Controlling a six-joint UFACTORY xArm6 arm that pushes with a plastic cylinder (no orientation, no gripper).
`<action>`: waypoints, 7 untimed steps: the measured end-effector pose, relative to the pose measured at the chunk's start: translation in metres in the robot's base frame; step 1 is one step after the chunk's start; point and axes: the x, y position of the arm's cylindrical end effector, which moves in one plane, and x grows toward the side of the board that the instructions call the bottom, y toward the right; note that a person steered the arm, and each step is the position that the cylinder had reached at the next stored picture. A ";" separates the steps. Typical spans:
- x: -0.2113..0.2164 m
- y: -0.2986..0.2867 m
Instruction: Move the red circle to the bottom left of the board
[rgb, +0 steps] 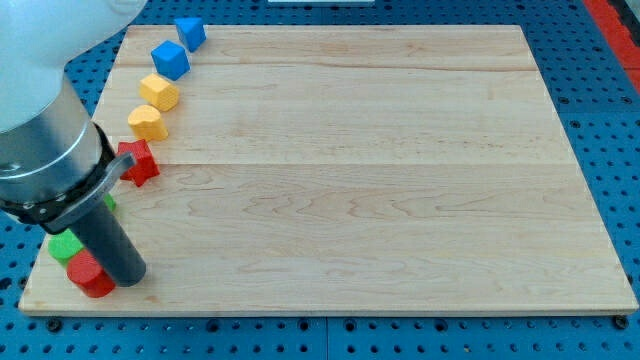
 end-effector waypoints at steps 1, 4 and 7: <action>0.006 -0.002; 0.031 0.012; 0.006 -0.022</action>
